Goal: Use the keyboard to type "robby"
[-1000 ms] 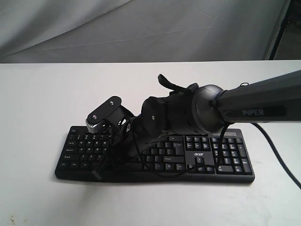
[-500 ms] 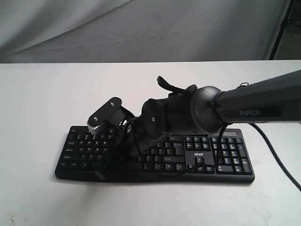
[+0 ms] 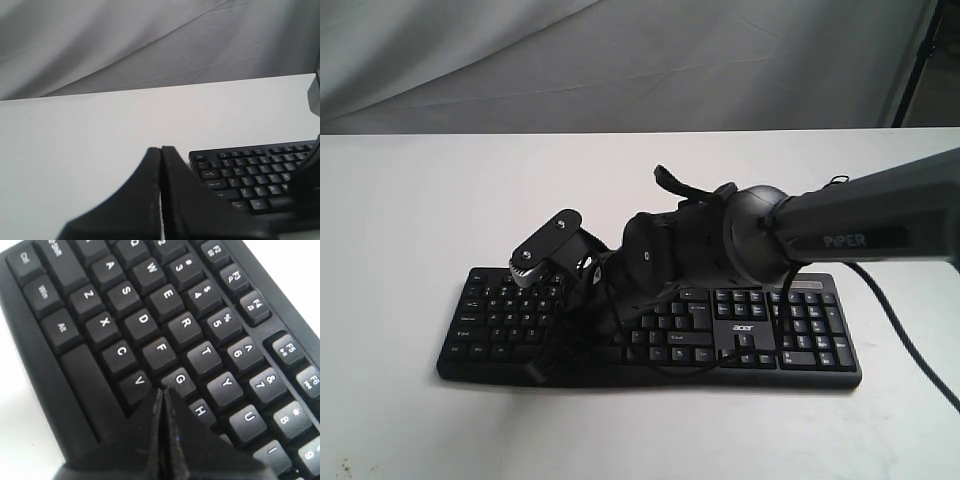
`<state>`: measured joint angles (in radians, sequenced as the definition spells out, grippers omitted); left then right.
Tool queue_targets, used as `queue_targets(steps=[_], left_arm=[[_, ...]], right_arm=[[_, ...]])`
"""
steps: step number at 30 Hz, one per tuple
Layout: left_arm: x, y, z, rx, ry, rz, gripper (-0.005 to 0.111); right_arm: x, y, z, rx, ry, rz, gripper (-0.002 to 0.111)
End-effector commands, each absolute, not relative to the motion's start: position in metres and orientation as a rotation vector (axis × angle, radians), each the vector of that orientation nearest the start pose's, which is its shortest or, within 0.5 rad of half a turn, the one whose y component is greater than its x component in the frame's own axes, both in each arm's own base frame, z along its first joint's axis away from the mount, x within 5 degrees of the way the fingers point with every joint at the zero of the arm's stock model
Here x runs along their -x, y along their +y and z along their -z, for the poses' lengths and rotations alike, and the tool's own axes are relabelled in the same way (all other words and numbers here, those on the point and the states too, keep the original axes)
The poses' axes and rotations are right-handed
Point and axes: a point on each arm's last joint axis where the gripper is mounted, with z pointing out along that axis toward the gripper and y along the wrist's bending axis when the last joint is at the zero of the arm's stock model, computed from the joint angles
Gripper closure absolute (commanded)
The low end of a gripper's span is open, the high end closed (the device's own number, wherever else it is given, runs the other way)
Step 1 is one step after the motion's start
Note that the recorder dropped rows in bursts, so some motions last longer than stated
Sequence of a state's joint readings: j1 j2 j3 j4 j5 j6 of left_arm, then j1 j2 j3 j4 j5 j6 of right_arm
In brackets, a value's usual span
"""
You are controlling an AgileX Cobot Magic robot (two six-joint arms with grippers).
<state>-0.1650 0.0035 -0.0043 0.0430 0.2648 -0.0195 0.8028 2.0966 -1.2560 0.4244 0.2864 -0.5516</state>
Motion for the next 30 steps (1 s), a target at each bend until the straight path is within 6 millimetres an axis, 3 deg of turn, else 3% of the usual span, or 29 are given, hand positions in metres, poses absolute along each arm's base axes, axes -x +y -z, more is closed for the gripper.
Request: queue_targets(steps=[1,8,15,20,30], left_arm=[[-0.055,-0.008,-0.19,-0.161,1.734,0.098,0.107],[-0.055,-0.008,-0.19,-0.161,1.734,0.098,0.107],[-0.055,-0.008,-0.19,-0.161,1.734,0.098,0.107],[-0.055,-0.008,-0.19,-0.161,1.734,0.098,0.107],[-0.055,-0.008,-0.19,-0.161,1.734,0.098,0.107]], right_arm=[[-0.286,0.309,-0.114,1.228,2.324,-0.386,0.108],[-0.29,0.306,-0.131,1.207,2.28,-0.385,0.108],[-0.312,0.305,-0.153,1.162,2.256,-0.399,0.108],[-0.321,0.299,-0.146,1.15,2.295,-0.395,0.108],[-0.319,0.301,-0.129,1.176,2.334,-0.389,0.108]])
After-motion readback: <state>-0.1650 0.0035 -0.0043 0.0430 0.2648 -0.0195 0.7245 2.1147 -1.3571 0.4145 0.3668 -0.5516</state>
